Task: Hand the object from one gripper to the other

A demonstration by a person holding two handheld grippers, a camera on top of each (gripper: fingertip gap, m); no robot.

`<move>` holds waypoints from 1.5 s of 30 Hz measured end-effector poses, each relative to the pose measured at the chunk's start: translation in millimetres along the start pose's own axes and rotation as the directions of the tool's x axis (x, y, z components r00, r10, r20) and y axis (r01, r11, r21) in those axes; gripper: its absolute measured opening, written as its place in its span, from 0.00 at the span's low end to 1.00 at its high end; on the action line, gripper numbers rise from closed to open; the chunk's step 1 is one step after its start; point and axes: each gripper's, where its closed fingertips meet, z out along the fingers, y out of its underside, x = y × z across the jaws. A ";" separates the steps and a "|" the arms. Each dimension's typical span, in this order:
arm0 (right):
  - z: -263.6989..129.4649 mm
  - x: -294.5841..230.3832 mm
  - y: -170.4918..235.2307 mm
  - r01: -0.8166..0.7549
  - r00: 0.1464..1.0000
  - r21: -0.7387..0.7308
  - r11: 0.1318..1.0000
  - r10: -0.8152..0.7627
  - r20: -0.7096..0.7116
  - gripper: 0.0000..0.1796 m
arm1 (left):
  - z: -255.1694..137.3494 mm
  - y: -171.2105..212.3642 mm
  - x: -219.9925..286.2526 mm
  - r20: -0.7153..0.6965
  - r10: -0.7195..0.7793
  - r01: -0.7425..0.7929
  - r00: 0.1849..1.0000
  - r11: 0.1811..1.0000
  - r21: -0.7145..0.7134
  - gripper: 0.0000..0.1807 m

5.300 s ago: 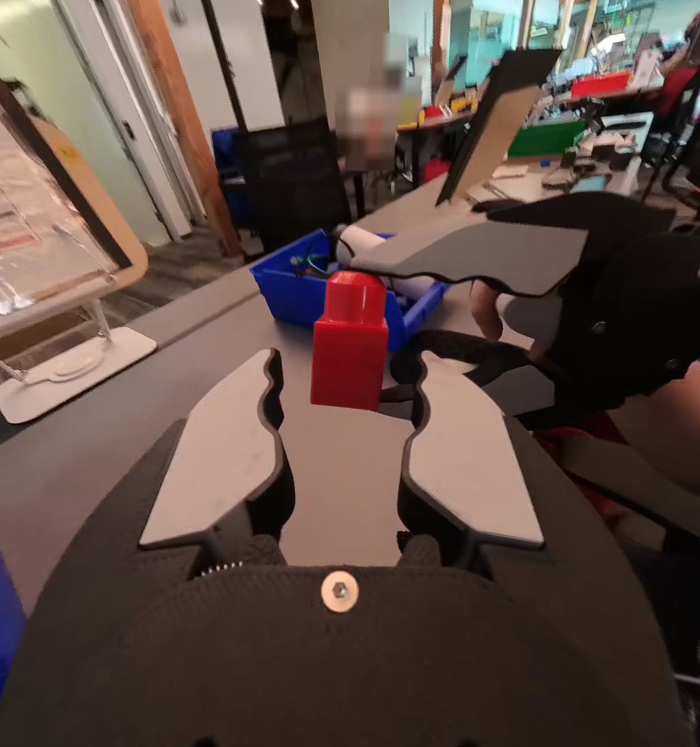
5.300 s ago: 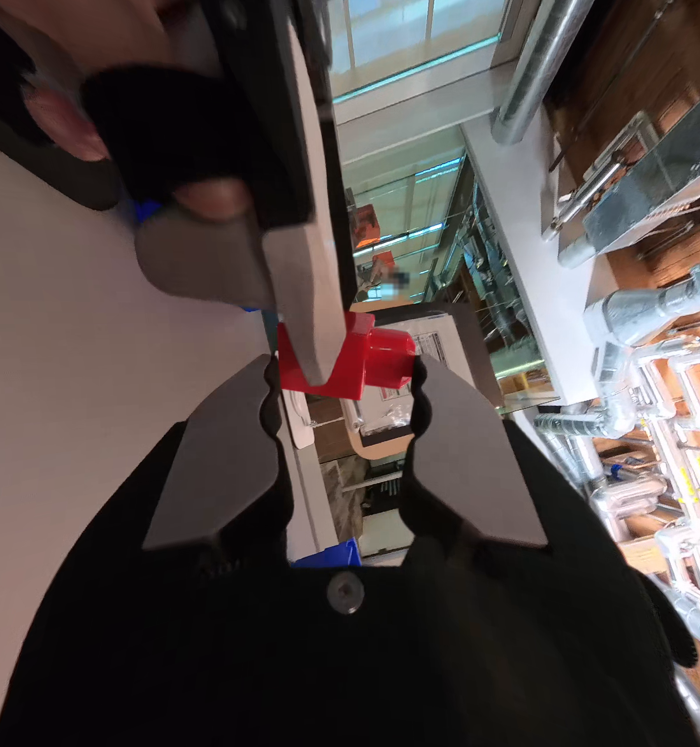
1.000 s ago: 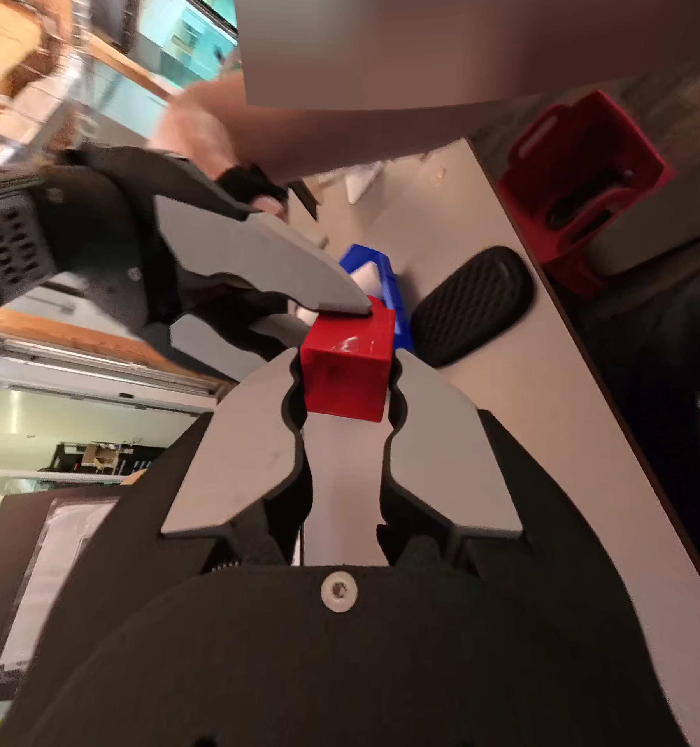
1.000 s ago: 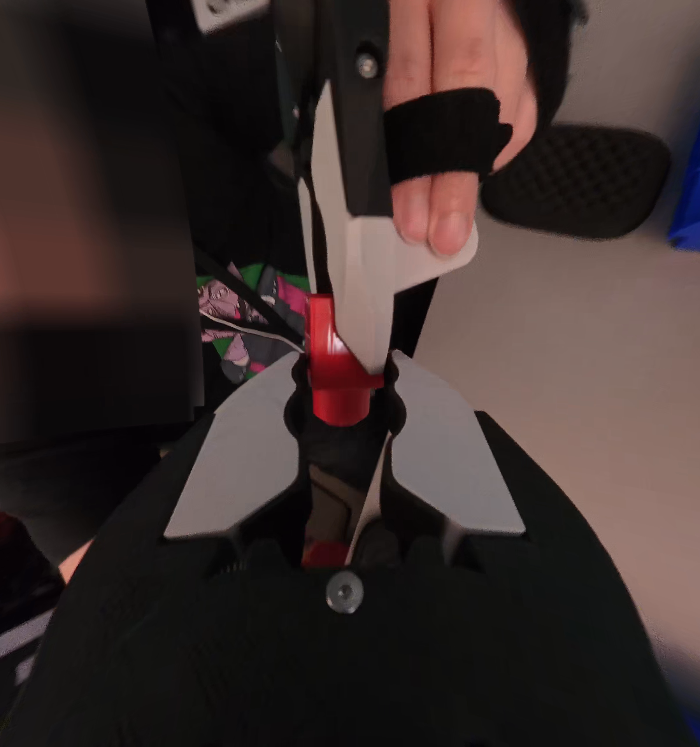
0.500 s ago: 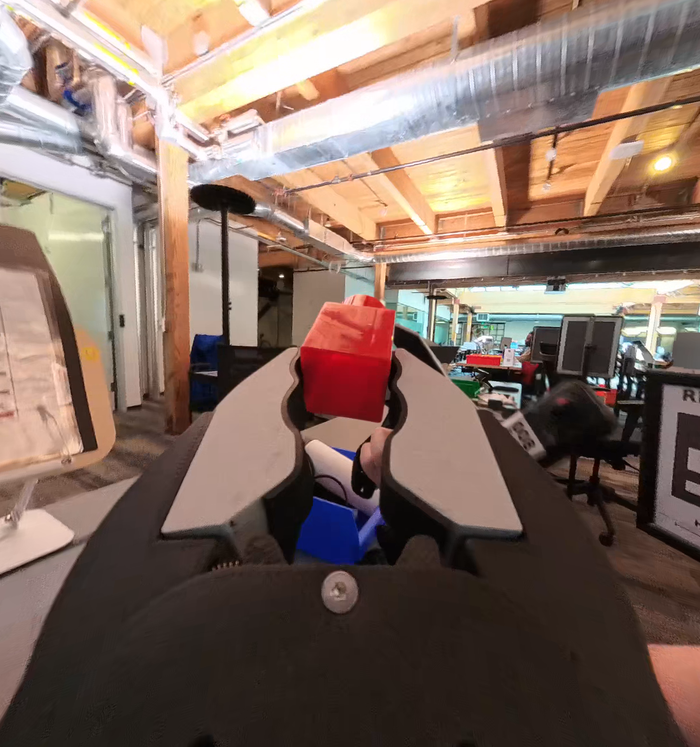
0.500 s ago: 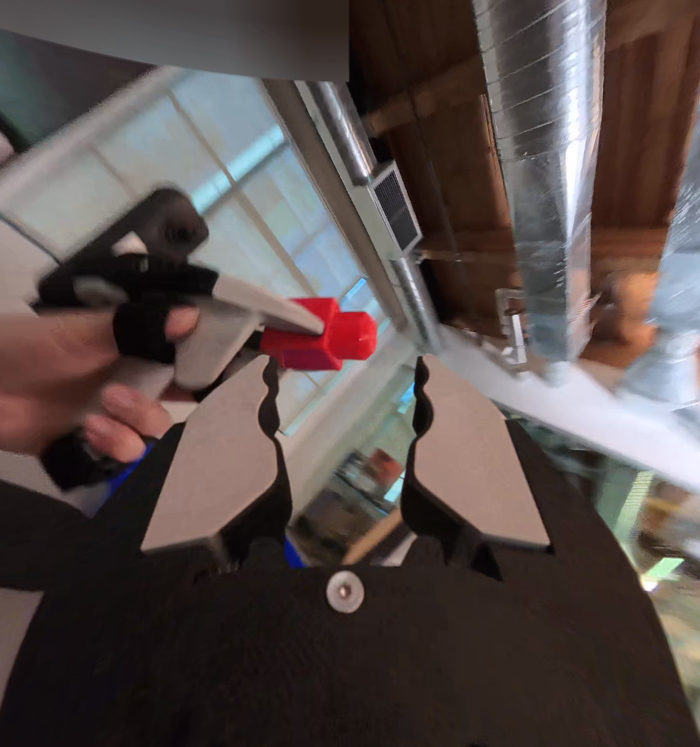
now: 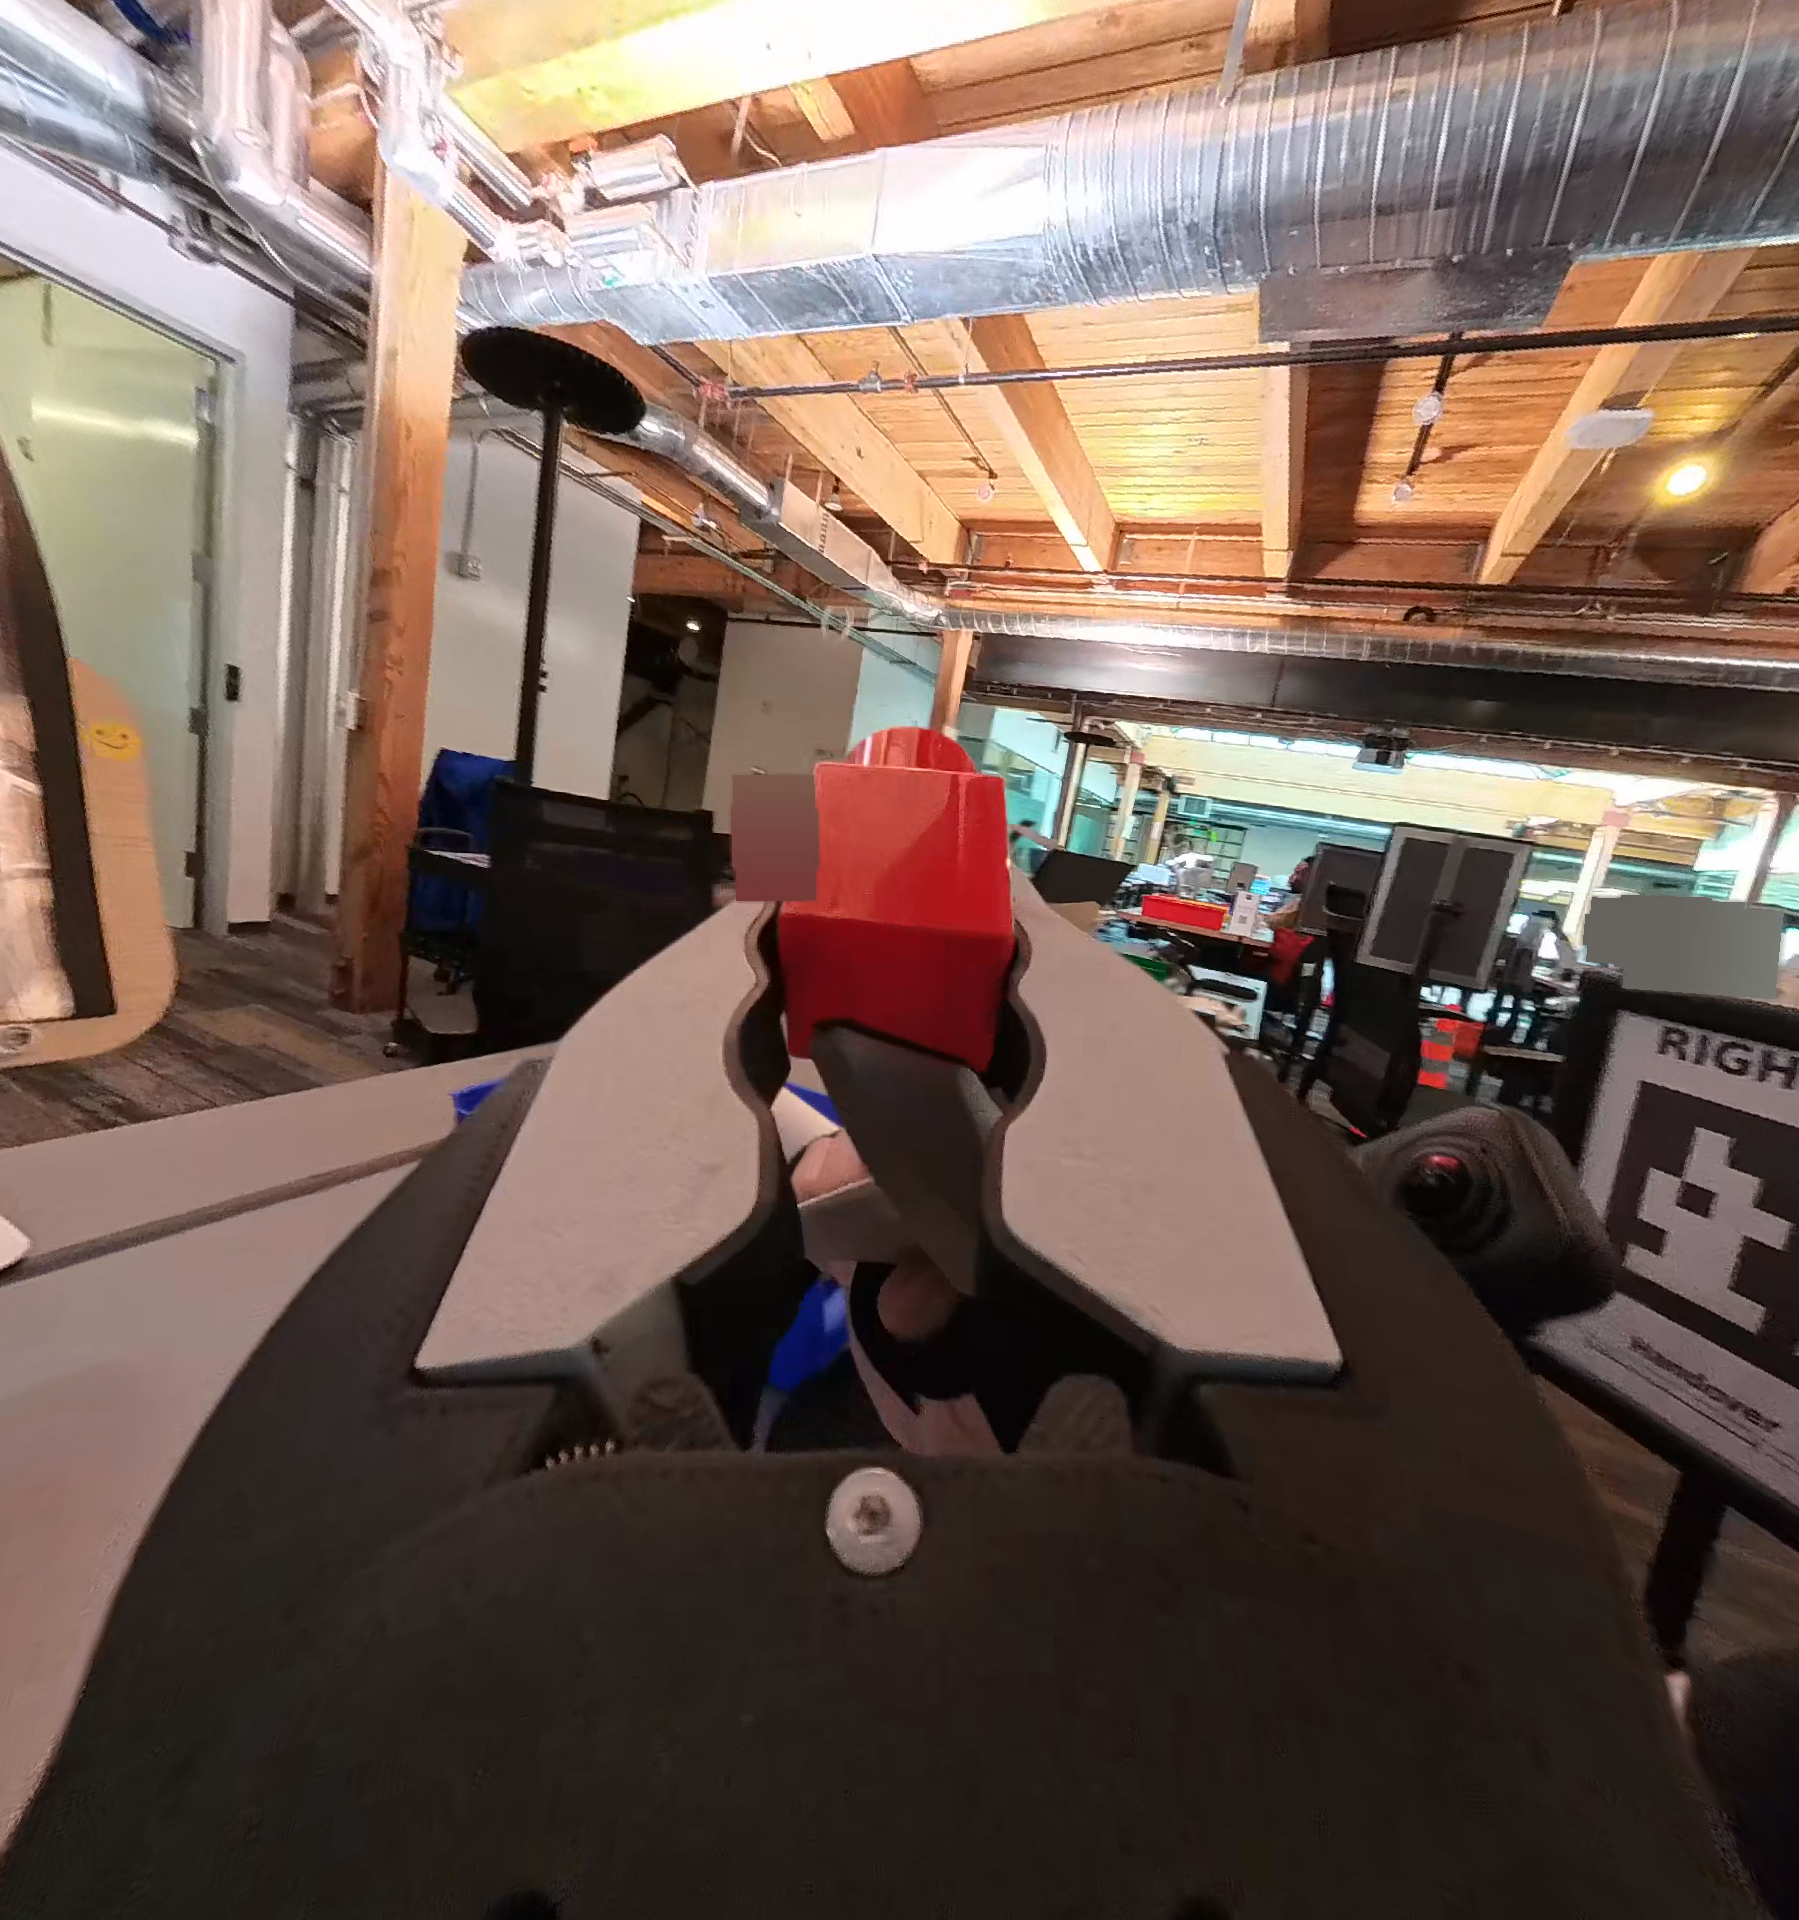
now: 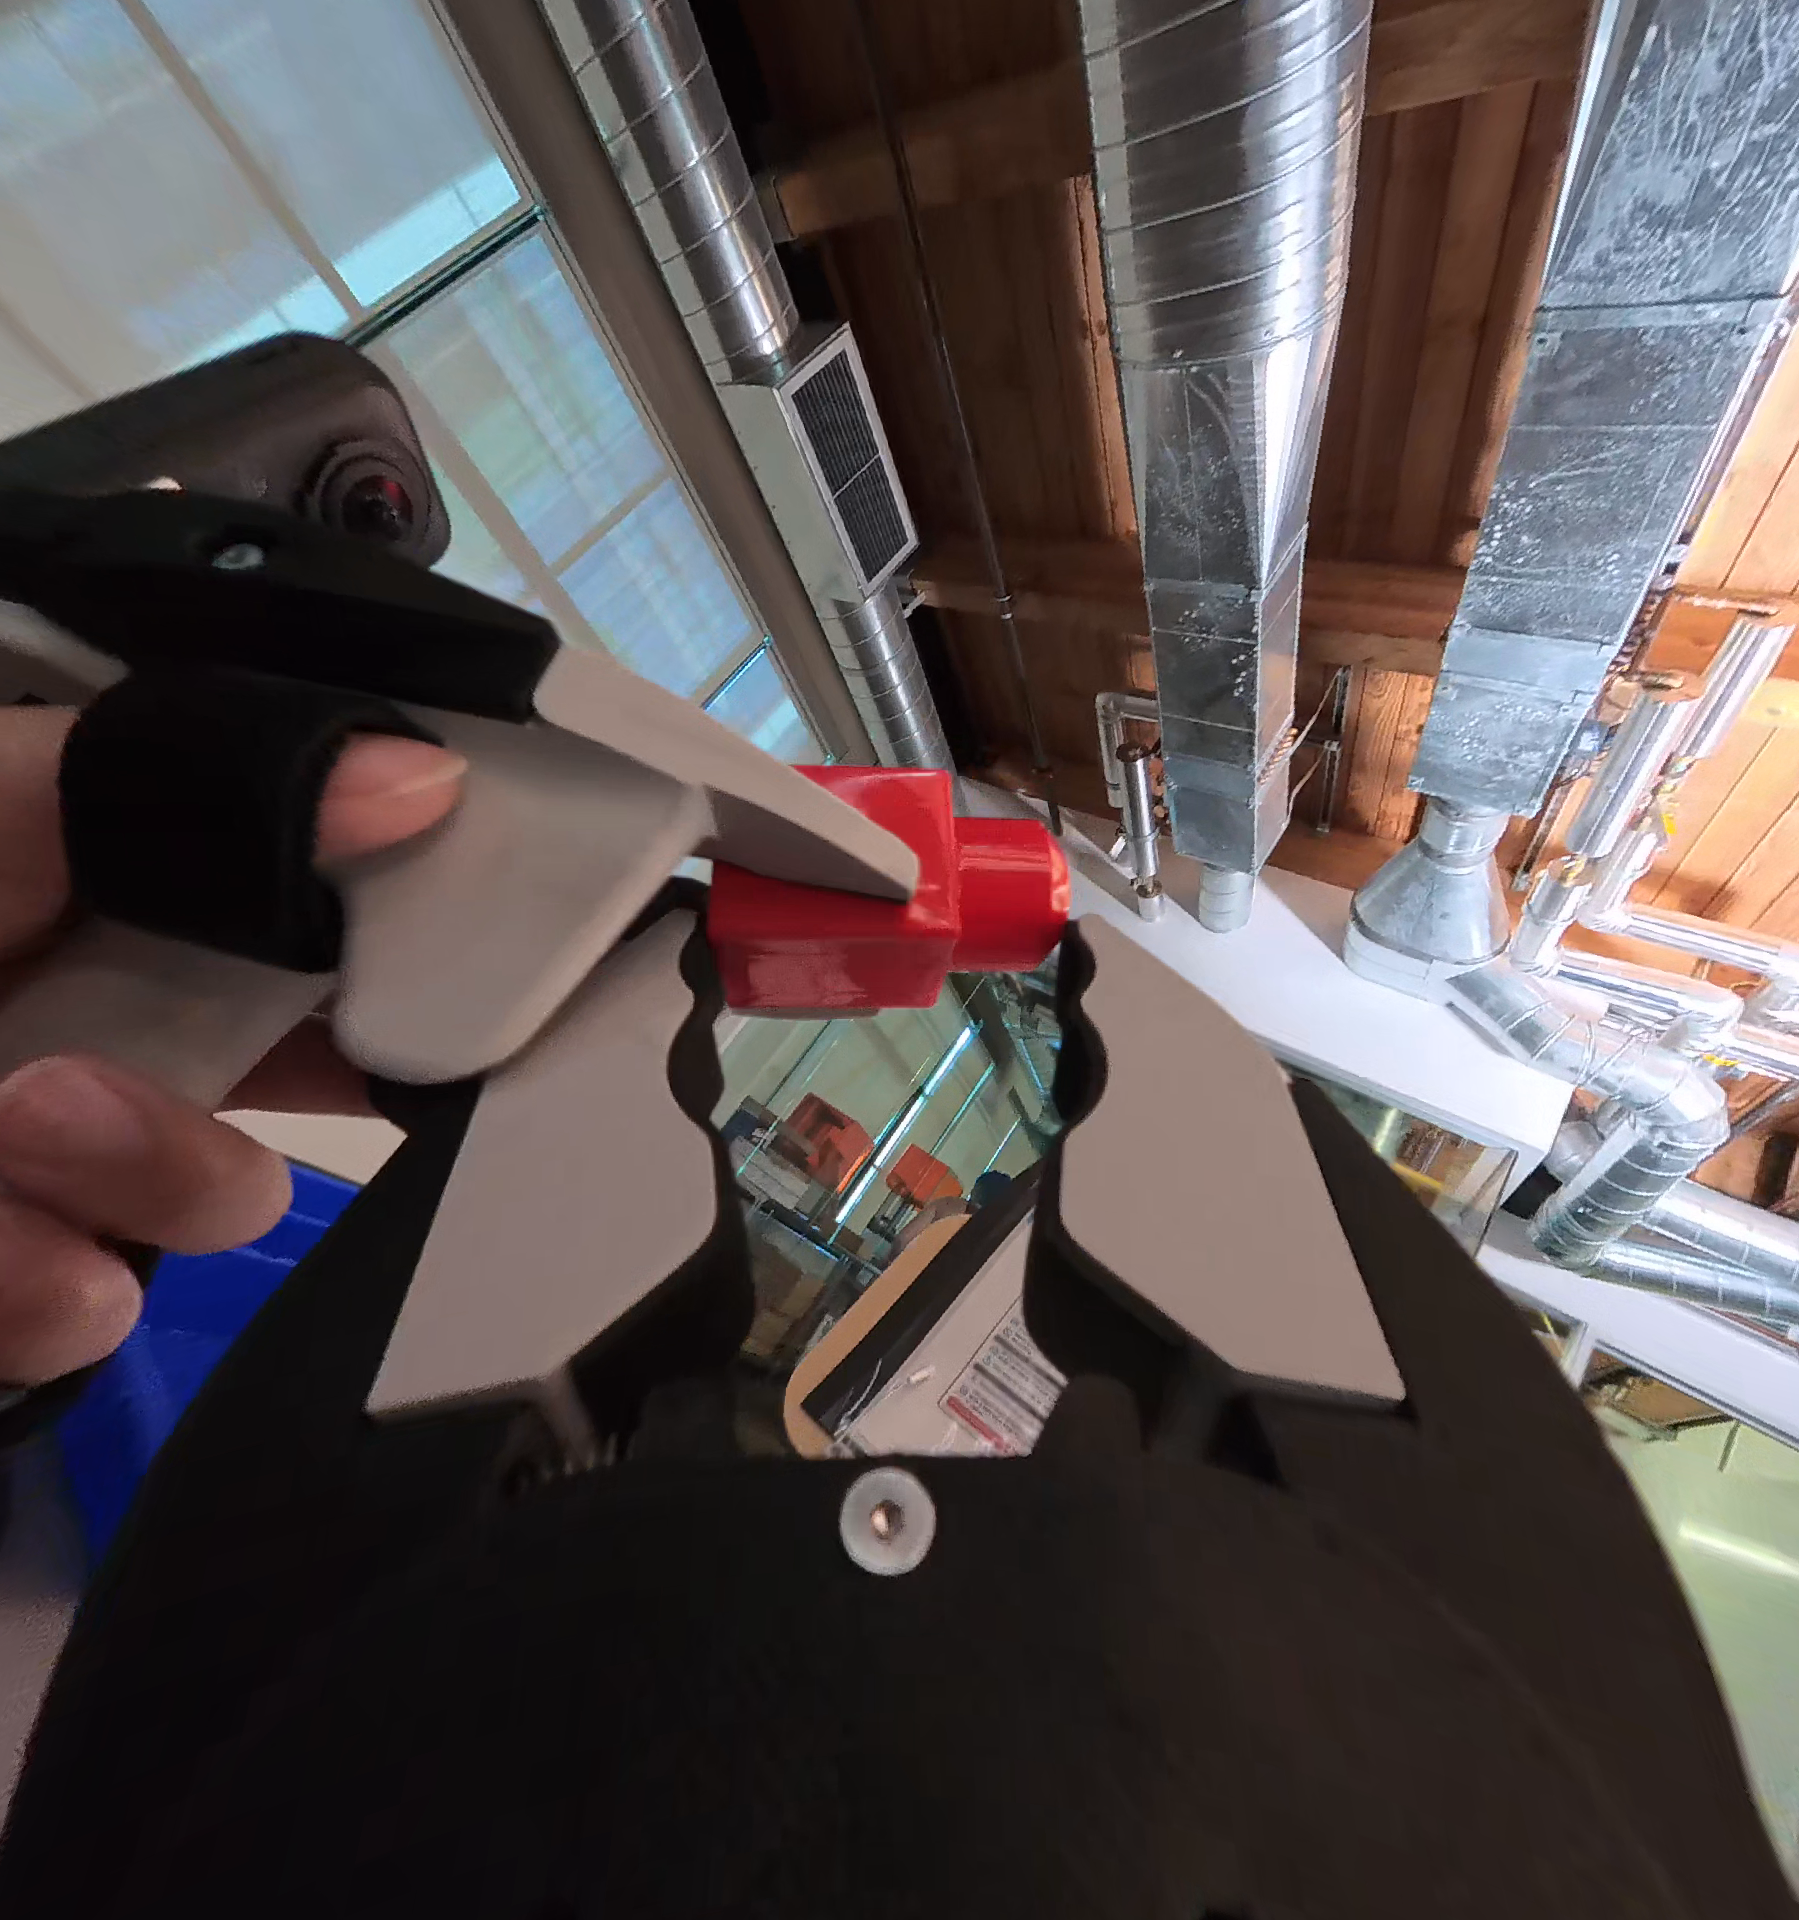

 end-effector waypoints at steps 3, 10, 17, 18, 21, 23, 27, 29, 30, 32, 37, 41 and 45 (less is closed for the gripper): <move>-6.1 11.2 18.5 -0.016 1.000 -0.105 0.994 0.017 0.010 0.35 | -7.6 -2.2 -1.0 -0.033 0.035 -0.034 0.999 0.999 0.012 0.30; -49.6 -12.3 88.8 -0.601 0.622 -0.549 0.581 0.771 0.136 0.35 | -39.5 32.5 -42.7 0.123 0.456 -0.407 0.881 0.865 -0.295 0.25; -73.1 -29.9 83.8 -0.814 0.032 -0.578 0.055 0.998 0.049 0.35 | -36.1 81.5 -55.1 0.020 0.870 -0.722 0.493 0.421 -0.549 0.29; -76.1 -32.1 82.4 -0.803 -0.033 -0.596 -0.002 0.999 0.040 0.35 | -34.3 86.4 -52.7 -0.016 0.900 -0.755 0.435 0.355 -0.551 0.29; -81.8 -34.5 86.3 -0.783 -0.124 -0.613 -0.106 0.992 -0.013 0.35 | -28.2 96.6 -37.1 -0.083 0.920 -0.813 0.384 0.294 -0.502 0.24; -84.7 -36.2 88.5 -0.775 -0.146 -0.618 -0.136 0.989 -0.034 0.35 | -24.3 98.7 -29.1 -0.088 0.916 -0.827 0.391 0.308 -0.469 0.25; -85.2 -38.0 83.2 -0.760 -0.246 -0.614 -0.215 0.969 -0.034 0.35 | -17.1 96.7 -34.0 -0.036 0.924 -0.822 0.382 0.322 -0.469 0.28; -84.4 -38.9 81.9 -0.762 -0.263 -0.606 -0.227 0.964 -0.031 0.35 | -12.7 97.9 -33.6 -0.016 0.910 -0.813 0.415 0.362 -0.456 0.29; -84.8 -40.8 80.7 -0.756 -0.269 -0.613 -0.229 0.963 -0.028 0.35 | -10.9 98.3 -33.0 -0.009 0.906 -0.811 0.422 0.374 -0.450 0.28; -86.1 -46.1 78.9 -0.739 -0.273 -0.634 -0.230 0.961 -0.030 0.35 | -8.4 100.7 -33.4 -0.010 0.907 -0.812 0.421 0.372 -0.450 0.27; -82.2 -50.0 78.4 -0.747 -0.249 -0.630 -0.212 0.968 -0.029 0.35 | -6.7 100.1 -36.0 0.002 0.926 -0.827 0.377 0.337 -0.450 0.21; -80.4 -34.3 78.1 -0.816 -0.089 -0.577 -0.048 0.995 0.044 0.42 | -14.2 73.8 -43.7 0.148 0.796 -0.708 0.587 0.593 -0.383 0.20; -78.6 8.0 79.0 -0.786 0.511 -0.368 0.497 0.857 0.068 0.47 | -28.9 37.6 -48.9 0.189 0.271 -0.247 0.944 0.959 -0.142 0.20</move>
